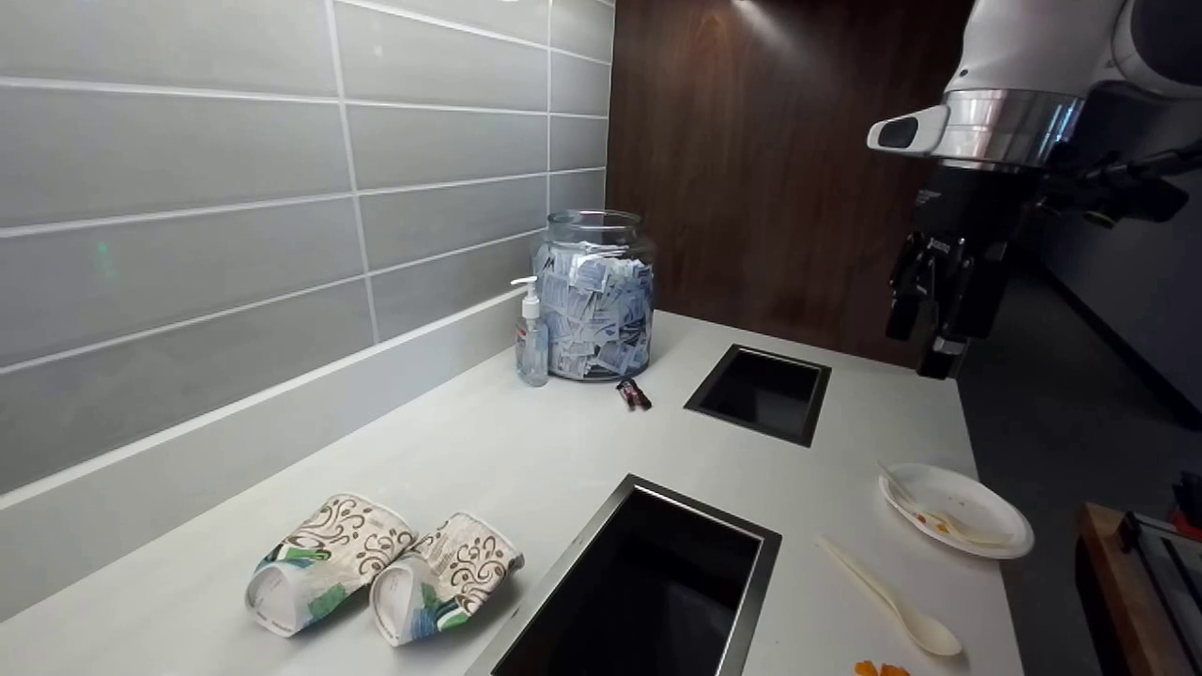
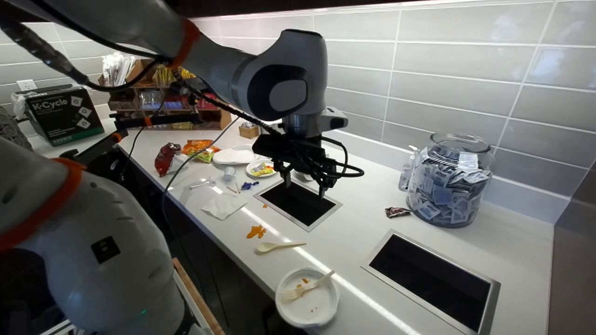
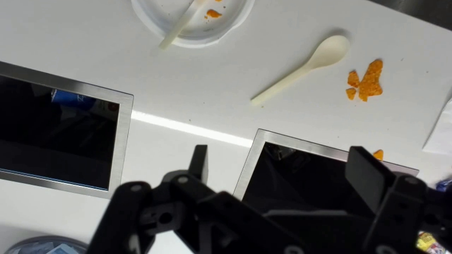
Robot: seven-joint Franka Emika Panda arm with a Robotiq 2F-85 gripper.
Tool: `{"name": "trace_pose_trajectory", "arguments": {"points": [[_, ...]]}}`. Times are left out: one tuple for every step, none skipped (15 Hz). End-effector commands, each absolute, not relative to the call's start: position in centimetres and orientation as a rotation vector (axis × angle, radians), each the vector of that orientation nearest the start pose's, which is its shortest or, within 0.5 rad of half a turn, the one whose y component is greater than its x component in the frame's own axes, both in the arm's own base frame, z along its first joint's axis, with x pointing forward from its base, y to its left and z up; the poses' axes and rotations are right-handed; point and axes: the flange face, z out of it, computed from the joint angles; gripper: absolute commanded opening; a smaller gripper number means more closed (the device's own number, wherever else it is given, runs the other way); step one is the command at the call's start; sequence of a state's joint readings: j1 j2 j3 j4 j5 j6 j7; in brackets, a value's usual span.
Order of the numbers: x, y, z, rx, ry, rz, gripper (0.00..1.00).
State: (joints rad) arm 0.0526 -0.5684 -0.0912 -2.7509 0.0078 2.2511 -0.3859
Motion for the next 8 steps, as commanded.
{"name": "trace_pose_trajectory", "arguments": {"points": [[35.6,-1.1,39.0,-3.05,-0.547,-0.118,1.0],[35.6,-1.1,39.0,-3.05,-0.546,-0.117,1.0],[35.6,-1.1,39.0,-3.05,-0.546,-0.117,1.0],[35.6,-1.1,39.0,-3.05,-0.546,-0.118,1.0],[36.0,-1.3,38.1,-3.04,-0.485,-0.084,1.0],[36.4,-1.4,37.4,-3.025,-0.385,-0.095,1.0],[36.5,-1.3,36.8,-3.022,-0.334,-0.089,1.0],[36.7,-1.1,36.3,-3.002,-0.284,-0.09,1.0]]}}
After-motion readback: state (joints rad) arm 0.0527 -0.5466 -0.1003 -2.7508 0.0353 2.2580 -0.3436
